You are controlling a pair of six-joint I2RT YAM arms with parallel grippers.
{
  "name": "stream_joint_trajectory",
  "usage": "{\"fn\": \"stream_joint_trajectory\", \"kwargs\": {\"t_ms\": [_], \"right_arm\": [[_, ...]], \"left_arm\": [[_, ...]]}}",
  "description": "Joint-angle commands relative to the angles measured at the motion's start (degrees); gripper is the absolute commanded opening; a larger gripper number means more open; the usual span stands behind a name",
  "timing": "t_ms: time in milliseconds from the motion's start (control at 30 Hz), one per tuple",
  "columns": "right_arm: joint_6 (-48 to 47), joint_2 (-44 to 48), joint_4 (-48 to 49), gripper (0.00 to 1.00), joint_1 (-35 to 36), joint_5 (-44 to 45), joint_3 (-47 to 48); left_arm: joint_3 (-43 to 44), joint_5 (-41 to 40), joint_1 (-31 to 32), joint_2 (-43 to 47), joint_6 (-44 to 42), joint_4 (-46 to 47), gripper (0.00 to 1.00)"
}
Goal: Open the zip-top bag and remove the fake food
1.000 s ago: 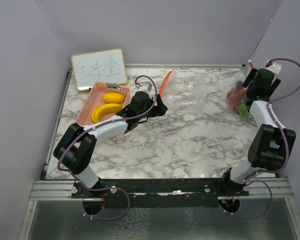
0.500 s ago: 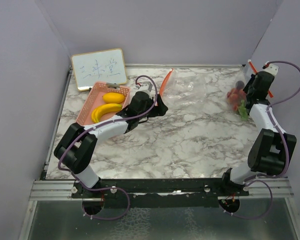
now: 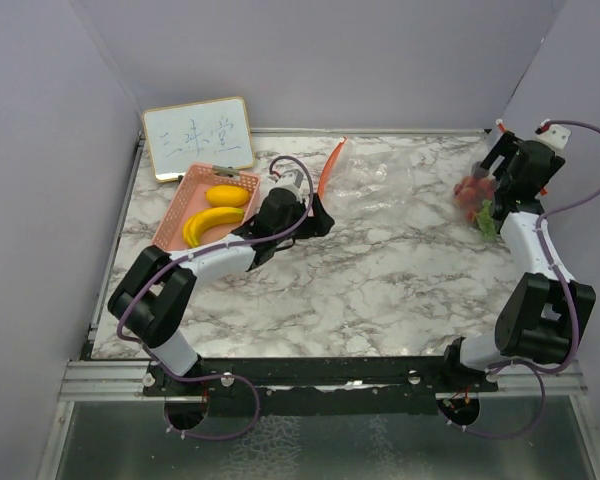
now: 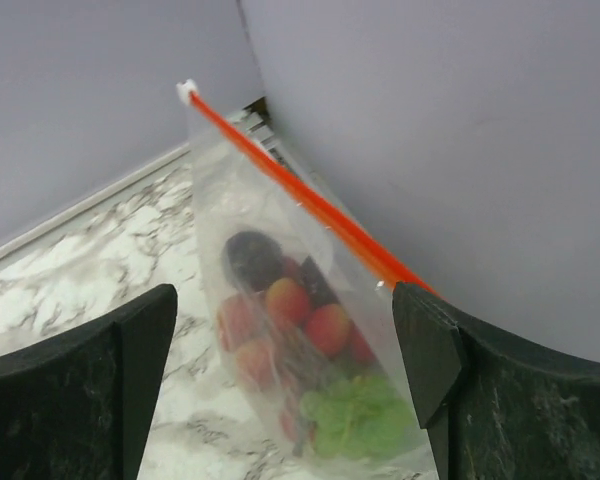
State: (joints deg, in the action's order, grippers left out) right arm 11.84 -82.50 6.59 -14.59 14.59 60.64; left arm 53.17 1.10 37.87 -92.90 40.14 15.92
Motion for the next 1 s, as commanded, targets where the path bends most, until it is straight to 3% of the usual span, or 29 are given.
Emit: {"fn": "stream_joint_trajectory", "kwargs": {"t_ms": [0,167,600,767,833,867,967], "right_arm": [[-1.49,0.33,6.71,0.91,-0.44,12.46,0.08],[-1.46,0.02,12.70,0.94,-3.10,11.41,-2.31],[-1.14,-10.81,11.08,0.91,-4.70,5.37,1.43],[0.06,-11.30,11.37,0.71,-4.75,1.88,0.33],[0.43,-10.98,10.90,0.53,-4.75,1.23,0.12],[0.79,-10.81,10.31,0.37,-4.75,1.03,0.18],[1.15,-9.62,9.52,0.11,-4.75,-0.17,-0.51]], "left_arm": [[-0.27,2.64,-0.25,-0.95,1.73,4.32,0.77],[1.43,4.17,-0.25,-3.03,1.61,4.02,0.77],[3.81,6.91,-0.99,-5.38,1.12,3.87,0.77],[3.17,6.89,-1.08,-4.92,1.06,4.03,0.77],[3.16,7.07,-1.13,-4.84,1.08,4.09,0.76],[3.10,7.07,-1.13,-4.77,1.06,4.11,0.77],[2.71,7.22,-1.19,-4.65,1.06,4.44,0.77]]}}
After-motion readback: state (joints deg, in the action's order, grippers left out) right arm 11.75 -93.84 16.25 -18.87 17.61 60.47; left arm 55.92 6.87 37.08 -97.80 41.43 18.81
